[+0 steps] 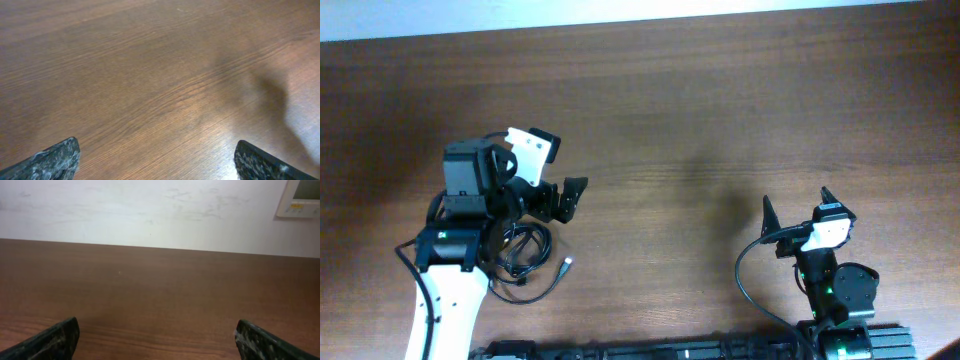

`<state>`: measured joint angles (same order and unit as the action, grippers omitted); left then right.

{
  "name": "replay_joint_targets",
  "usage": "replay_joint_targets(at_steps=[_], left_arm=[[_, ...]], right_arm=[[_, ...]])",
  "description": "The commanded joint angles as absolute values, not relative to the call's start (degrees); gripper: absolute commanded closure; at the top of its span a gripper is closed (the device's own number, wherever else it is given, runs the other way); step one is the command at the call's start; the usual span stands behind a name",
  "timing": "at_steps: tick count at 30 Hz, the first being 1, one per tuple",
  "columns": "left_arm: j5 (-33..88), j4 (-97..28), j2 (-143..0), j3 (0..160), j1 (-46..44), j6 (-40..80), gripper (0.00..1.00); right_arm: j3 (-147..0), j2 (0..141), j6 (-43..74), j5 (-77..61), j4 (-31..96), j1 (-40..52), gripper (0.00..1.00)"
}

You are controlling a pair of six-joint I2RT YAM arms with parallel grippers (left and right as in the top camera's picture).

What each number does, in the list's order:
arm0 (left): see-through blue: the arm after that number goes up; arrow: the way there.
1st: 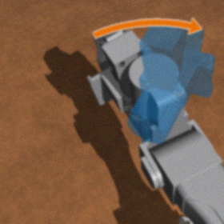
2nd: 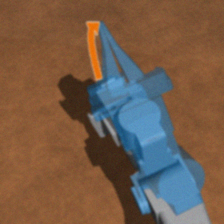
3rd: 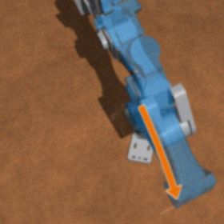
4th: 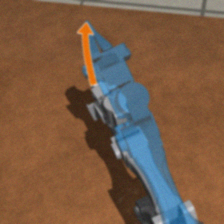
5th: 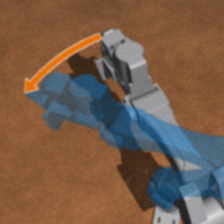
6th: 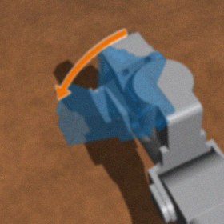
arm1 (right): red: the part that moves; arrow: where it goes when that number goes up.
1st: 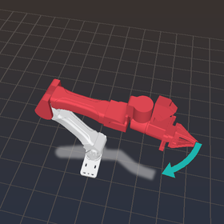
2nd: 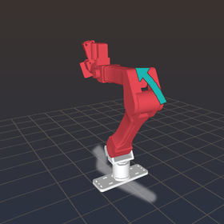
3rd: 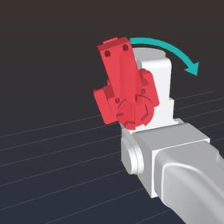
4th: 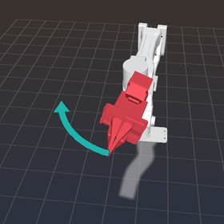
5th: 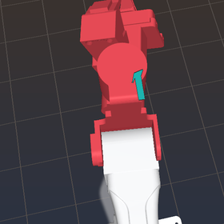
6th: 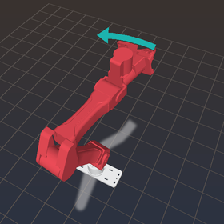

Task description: Untangle cables

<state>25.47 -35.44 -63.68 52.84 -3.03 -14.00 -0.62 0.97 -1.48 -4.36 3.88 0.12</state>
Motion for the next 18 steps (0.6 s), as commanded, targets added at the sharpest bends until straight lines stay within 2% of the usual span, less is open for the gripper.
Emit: replay_joint_targets(at_steps=[1,5,11,18], left_arm=[[28.3,-35.2,-65.0,54.1,-2.7,-15.1,0.02],[25.8,-35.8,-65.6,54.1,-2.7,-15.0,0.01],[4.9,-43.5,-65.6,54.1,-2.7,-9.2,0.01],[-4.8,-46.8,-65.7,54.1,-2.7,-6.7,0.01]], right_arm=[[-0.3,1.1,-1.3,-3.9,4.2,-0.1,0.02],[-0.3,1.1,-1.3,-3.9,4.2,-0.1,0.01],[-0.3,1.1,-1.3,-3.9,4.2,-0.1,0.01],[-0.3,1.1,-1.3,-3.9,4.2,-0.1,0.01]])
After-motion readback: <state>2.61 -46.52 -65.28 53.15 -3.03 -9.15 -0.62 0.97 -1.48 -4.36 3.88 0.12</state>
